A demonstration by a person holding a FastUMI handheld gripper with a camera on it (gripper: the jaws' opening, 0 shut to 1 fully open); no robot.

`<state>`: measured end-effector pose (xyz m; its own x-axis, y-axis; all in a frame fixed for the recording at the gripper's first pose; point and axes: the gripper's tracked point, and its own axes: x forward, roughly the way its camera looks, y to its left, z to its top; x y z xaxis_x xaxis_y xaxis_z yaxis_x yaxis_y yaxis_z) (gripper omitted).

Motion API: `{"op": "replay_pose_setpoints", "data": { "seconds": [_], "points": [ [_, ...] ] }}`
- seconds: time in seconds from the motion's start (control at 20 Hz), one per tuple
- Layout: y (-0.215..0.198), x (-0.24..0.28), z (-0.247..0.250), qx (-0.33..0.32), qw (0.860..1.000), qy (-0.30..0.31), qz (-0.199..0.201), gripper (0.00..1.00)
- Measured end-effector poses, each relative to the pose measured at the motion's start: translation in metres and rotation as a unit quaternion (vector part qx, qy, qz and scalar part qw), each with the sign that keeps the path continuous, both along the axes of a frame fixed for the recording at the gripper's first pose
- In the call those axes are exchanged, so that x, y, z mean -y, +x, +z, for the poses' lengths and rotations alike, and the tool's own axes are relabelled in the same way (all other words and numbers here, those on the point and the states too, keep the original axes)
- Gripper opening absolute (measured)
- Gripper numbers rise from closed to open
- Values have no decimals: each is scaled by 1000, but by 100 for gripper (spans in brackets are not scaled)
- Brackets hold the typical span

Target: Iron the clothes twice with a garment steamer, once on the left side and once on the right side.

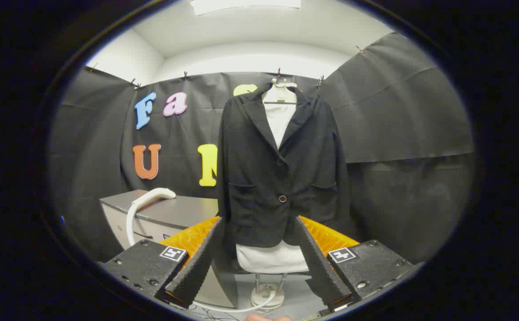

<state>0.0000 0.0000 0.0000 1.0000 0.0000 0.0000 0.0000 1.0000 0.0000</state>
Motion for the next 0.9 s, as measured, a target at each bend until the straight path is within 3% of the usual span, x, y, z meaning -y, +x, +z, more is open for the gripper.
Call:
{"op": "replay_pose_setpoints", "data": {
  "seconds": [0.35,0.9],
  "points": [
    [3,-6,0,-2,1000,-2,14,100],
    [-13,-27,14,-36,996,34,73,100]
  ]
}}
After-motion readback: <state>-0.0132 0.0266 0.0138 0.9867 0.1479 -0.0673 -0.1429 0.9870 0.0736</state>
